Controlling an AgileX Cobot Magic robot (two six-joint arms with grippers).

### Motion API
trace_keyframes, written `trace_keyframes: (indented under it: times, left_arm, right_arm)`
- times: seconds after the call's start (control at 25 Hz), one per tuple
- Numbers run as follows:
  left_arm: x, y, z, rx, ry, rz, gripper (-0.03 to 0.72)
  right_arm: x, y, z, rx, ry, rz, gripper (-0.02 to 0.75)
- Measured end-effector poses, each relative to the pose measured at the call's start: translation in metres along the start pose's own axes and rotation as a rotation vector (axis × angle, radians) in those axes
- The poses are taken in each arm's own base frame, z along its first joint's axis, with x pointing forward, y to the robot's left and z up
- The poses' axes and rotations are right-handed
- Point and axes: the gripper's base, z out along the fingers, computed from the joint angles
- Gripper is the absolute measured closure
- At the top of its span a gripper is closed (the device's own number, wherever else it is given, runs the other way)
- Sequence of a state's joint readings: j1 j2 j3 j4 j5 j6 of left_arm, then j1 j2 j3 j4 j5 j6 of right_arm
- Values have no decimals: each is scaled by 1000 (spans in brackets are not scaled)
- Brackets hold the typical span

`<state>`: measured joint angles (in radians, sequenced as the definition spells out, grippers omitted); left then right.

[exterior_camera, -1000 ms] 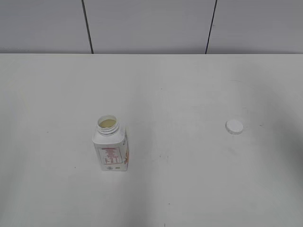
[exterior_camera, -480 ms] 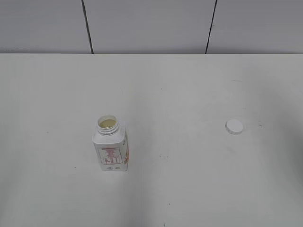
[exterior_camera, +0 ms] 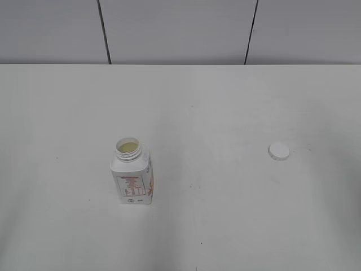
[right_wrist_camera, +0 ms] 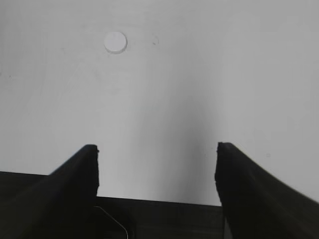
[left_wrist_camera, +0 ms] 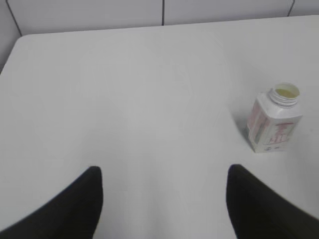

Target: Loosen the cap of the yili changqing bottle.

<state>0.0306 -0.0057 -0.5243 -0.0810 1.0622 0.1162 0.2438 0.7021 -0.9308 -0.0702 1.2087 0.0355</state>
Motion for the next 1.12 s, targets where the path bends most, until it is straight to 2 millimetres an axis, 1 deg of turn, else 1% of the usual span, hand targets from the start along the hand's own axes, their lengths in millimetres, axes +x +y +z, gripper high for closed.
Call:
trace_keyframes:
  times: [0.2,0.36,0.56,0.6,0.92,1.12]
  left_arm:
    - [0,0,-1,104,-7,43,211]
    - [0,2,-1,99,-6,29,211]
    - [1,2,-1,82,-4,18,211]
    - [1,2,-1,82,-4,17,211]
    - [1,2,-1,82,-4,16,211]
    - [1,2,-1,82,-4,16,216]
  right_arm:
    - [25,0,7,-2,-39,-11,163]
    - [49,1,16,-3,-70,-14,163]
    - [90,3,37,-14,-30,-14,163]
    - [95,3,37,-20,-35,-18,163]
    - [120,3,12,-41,-266,-11,163]
    - [135,2,-1,-41,-395,-5,163]
